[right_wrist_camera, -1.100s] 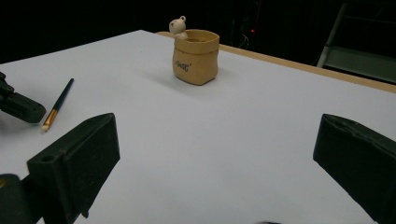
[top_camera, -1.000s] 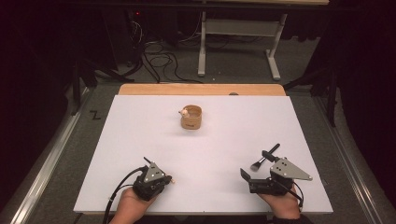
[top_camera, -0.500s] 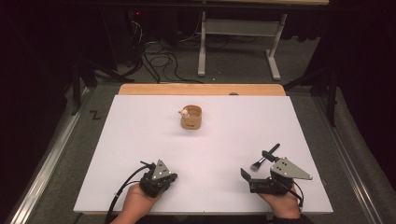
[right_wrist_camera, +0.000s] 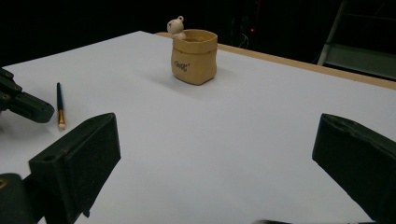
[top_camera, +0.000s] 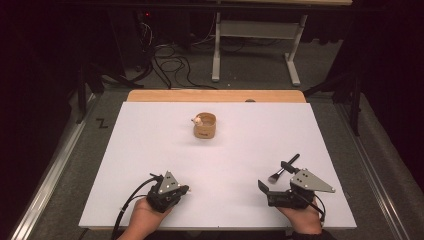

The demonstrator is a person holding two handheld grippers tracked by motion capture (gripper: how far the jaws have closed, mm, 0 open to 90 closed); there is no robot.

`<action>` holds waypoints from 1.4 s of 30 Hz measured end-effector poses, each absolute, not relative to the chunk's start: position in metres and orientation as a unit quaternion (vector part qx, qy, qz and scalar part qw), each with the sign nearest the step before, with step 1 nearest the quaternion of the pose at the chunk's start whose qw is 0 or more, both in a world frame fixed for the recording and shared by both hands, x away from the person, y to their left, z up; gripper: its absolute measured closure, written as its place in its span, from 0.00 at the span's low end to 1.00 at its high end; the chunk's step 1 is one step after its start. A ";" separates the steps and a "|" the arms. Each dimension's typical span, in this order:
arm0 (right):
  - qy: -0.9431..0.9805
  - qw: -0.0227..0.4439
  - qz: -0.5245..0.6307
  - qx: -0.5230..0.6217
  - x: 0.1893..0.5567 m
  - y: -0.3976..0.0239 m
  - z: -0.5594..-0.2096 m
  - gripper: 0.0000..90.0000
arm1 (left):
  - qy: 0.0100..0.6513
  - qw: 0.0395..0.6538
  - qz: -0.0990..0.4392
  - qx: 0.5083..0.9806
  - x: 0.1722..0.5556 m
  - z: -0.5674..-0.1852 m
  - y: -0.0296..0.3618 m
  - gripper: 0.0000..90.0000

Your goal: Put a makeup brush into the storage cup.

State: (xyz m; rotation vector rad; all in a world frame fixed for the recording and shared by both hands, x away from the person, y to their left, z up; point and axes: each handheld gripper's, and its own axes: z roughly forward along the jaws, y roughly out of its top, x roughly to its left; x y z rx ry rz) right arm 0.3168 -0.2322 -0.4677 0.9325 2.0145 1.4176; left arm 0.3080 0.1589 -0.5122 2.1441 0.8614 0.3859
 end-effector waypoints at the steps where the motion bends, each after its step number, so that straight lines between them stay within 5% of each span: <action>1: 0.740 0.252 0.521 0.343 0.317 -0.232 -0.468 0.02 | 0.336 0.386 0.156 0.845 0.307 -0.511 0.161 1.00; 19: 0.737 0.244 0.526 0.348 0.316 -0.234 -0.468 0.02 | 0.165 0.200 0.181 0.949 0.315 -0.469 0.173 1.00; 28: 0.736 0.243 0.525 0.351 0.317 -0.235 -0.468 0.02 | 0.109 0.164 0.161 0.967 0.325 -0.465 0.168 0.97; 42: 0.738 0.242 0.524 0.348 0.317 -0.233 -0.468 0.02 | 0.065 0.127 0.131 0.981 0.350 -0.462 0.162 0.63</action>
